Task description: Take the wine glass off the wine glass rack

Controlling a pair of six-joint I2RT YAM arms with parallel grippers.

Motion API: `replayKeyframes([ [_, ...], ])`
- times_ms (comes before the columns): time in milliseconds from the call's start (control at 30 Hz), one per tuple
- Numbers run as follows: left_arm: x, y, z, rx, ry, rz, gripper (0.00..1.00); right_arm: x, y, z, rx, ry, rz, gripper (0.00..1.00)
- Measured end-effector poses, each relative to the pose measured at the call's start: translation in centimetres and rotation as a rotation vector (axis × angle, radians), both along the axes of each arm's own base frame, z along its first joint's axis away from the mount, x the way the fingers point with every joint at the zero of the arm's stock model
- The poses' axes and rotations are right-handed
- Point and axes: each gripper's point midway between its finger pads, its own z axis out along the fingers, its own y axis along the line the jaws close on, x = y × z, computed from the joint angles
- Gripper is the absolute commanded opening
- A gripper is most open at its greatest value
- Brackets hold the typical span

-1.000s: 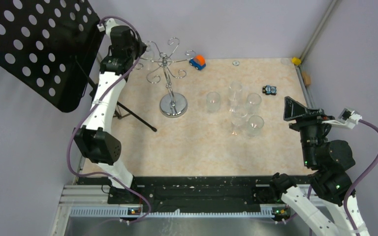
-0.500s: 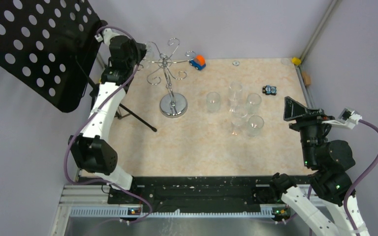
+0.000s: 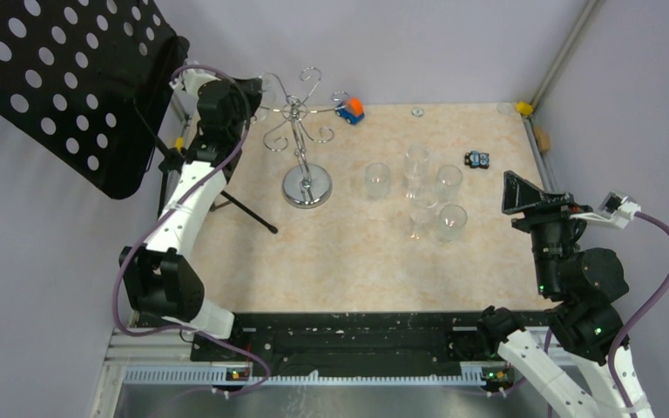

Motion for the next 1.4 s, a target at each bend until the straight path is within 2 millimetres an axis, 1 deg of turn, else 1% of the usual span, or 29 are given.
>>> replayKeyframes([
  [233, -1.2, -0.6, 1.0, -0.098, -0.075, 0.003, 0.0, 0.0, -0.1, 0.0, 0.001, 0.001, -0.003, 0.54],
  [533, -1.0, -0.6, 1.3, -0.144, -0.09, 0.014, 0.0, -0.1, -0.2, 0.0, 0.002, -0.001, -0.006, 0.54],
  [633, -0.5, -0.9, 1.2, -0.171, -0.092, 0.003, 0.0, -0.2, -0.3, 0.0, 0.004, -0.004, -0.009, 0.54],
  [800, 1.1, -1.4, 0.4, -0.199, -0.062, -0.014, 0.0, -0.3, -0.4, 0.1, 0.004, -0.007, -0.015, 0.54],
  [867, 1.5, -1.6, 0.3, -0.199, -0.054, -0.017, 0.0, -0.3, -0.5, 0.1, 0.001, -0.008, -0.016, 0.54],
  [1100, 1.8, -1.6, 0.3, -0.198, -0.049, -0.016, 0.0, -0.4, -0.6, 0.1, 0.003, -0.009, -0.023, 0.54],
  [1267, 2.9, -1.5, 0.0, -0.2, -0.068, -0.001, 0.0, -0.4, -0.7, 0.1, 0.004, -0.009, -0.026, 0.54],
  [1400, 3.5, -1.5, 0.4, -0.199, -0.104, 0.003, 0.0, -0.4, -0.7, 0.1, 0.003, -0.009, -0.027, 0.54],
])
